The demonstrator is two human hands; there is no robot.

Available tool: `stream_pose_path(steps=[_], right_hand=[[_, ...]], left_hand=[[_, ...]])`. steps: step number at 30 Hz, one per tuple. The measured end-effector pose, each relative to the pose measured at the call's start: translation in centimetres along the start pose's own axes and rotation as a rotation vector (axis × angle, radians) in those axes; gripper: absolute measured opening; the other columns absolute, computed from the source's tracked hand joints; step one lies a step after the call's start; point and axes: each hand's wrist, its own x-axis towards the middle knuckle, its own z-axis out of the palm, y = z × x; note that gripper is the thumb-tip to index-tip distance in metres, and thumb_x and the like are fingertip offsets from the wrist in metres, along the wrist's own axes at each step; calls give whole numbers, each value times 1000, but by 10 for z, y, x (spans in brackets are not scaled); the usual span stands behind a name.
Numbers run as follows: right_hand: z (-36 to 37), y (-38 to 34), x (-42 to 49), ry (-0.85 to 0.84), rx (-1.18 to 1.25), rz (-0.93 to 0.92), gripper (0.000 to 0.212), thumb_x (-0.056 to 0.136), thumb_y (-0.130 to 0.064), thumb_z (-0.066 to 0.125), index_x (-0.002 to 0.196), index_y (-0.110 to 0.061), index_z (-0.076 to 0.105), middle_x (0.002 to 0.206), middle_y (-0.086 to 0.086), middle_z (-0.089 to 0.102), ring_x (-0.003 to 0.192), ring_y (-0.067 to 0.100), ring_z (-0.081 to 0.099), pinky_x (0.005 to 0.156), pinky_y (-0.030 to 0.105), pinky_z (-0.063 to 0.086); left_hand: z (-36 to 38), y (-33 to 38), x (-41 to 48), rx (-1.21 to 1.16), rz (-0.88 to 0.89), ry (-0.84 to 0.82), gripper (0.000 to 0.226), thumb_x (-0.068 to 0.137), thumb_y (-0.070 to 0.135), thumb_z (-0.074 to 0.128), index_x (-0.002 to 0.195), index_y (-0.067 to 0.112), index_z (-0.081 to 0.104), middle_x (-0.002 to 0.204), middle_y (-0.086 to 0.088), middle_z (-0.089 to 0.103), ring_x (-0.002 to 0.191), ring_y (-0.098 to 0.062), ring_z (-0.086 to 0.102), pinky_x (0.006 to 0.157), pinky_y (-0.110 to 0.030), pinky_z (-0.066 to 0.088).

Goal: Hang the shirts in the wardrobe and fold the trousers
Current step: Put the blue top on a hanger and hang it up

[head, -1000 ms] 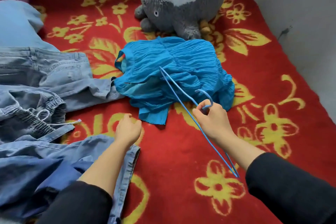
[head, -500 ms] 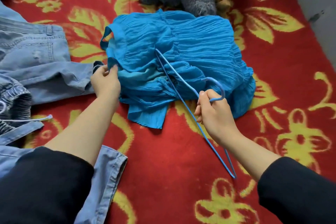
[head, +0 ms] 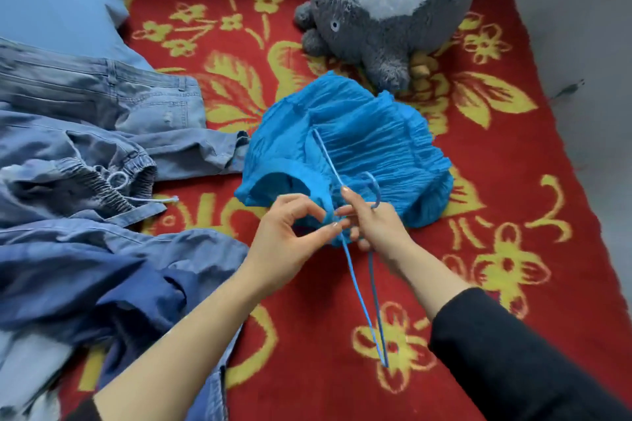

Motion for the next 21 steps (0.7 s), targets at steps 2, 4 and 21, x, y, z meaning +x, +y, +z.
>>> stream_pose_path(steps=[2, 4, 21], right_hand=[[7, -9, -19, -94, 39, 81, 35, 82, -44, 69, 78, -10, 62, 56, -1, 54, 48, 12, 45, 45, 21, 31], [14, -14, -40, -166, 34, 109, 42, 58, -39, 82, 84, -13, 62, 71, 10, 53, 64, 23, 46, 57, 32, 38], [-23, -122, -221, -250, -105, -411, 22, 95, -17, 58, 74, -21, 51, 59, 0, 39, 38, 6, 24, 34, 14, 17]], left_hand=[[-2, 18, -23, 28, 31, -43, 13, 68, 47, 69, 73, 40, 60, 77, 19, 57, 86, 5, 51, 77, -10, 37], [-7, 32, -50, 22, 30, -119, 15, 69, 39, 72, 83, 38, 67, 80, 24, 61, 87, 4, 53, 77, -8, 37], [-36, 61, -88, 165, -735, 281, 86, 80, 44, 66, 143, 0, 28, 148, -21, 32, 139, -34, 26, 112, -42, 20]])
